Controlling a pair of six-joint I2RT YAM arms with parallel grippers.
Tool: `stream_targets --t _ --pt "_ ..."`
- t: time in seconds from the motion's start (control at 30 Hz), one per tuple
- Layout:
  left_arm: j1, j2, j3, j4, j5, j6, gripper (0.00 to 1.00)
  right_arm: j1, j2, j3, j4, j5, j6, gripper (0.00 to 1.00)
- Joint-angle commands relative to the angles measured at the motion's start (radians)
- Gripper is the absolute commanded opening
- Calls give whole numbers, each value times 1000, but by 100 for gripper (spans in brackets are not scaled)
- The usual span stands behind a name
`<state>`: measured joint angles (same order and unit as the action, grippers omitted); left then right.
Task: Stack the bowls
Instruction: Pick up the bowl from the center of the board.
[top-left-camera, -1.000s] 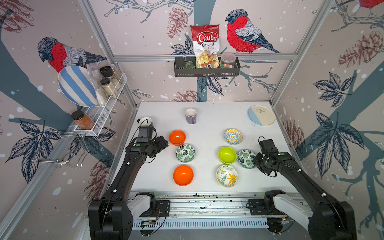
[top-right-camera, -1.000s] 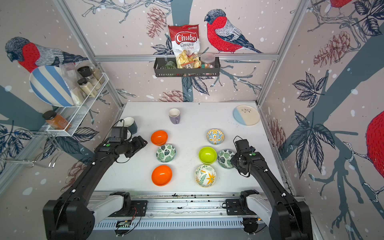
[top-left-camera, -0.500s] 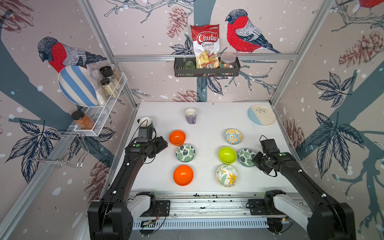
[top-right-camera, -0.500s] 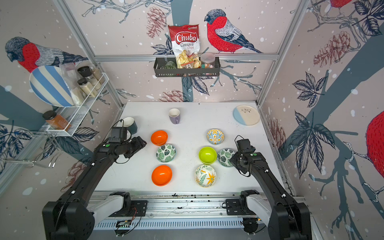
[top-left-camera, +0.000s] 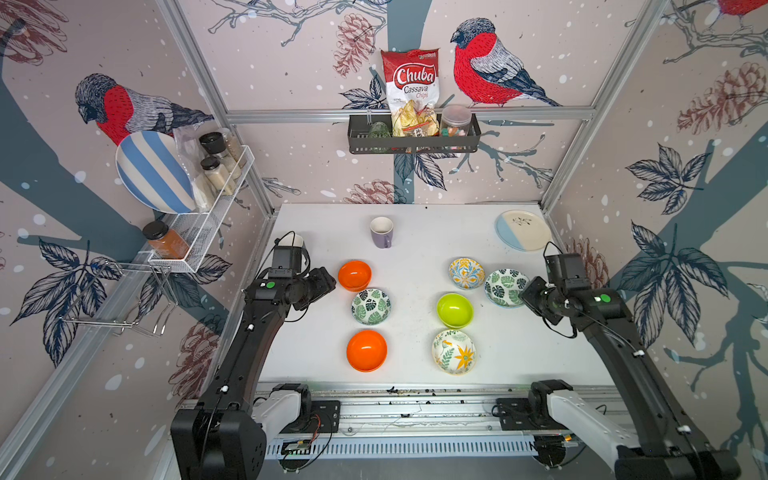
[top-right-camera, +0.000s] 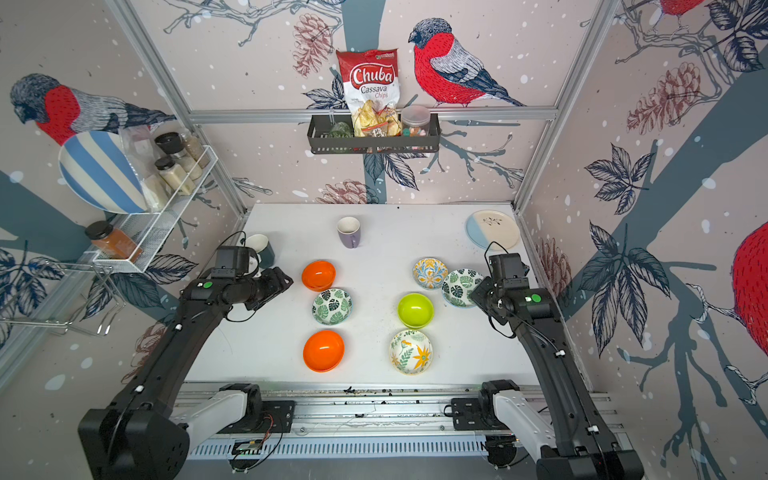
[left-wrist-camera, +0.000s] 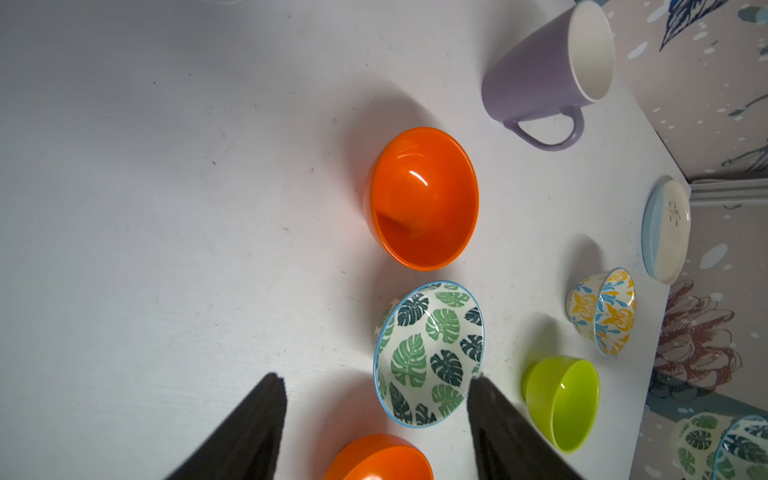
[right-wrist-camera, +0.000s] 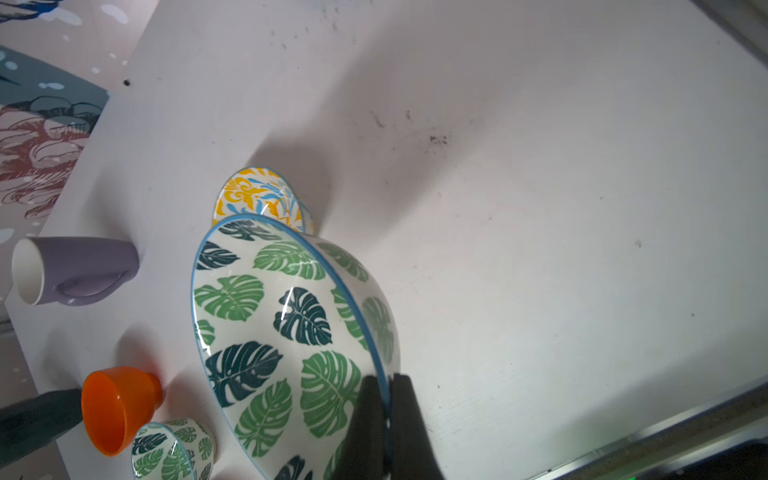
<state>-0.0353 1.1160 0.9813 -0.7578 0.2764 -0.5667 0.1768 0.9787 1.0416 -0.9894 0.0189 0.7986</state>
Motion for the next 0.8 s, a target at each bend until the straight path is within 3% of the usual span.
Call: stream_targets --t 0.0,0.2,0.37,0.77 --pt "-1 25 74 -85 108 96 63 84 66 108 -41 -28 -83 0" --pt "-154 93 273 -218 109 172 62 368 293 314 -44 -52 -126 0" --pt "-231 80 289 -169 195 133 59 539 454 422 -26 -98 -155 0" --pt "-412 116 231 -118 133 121 41 683 622 538 20 -192 -174 0"
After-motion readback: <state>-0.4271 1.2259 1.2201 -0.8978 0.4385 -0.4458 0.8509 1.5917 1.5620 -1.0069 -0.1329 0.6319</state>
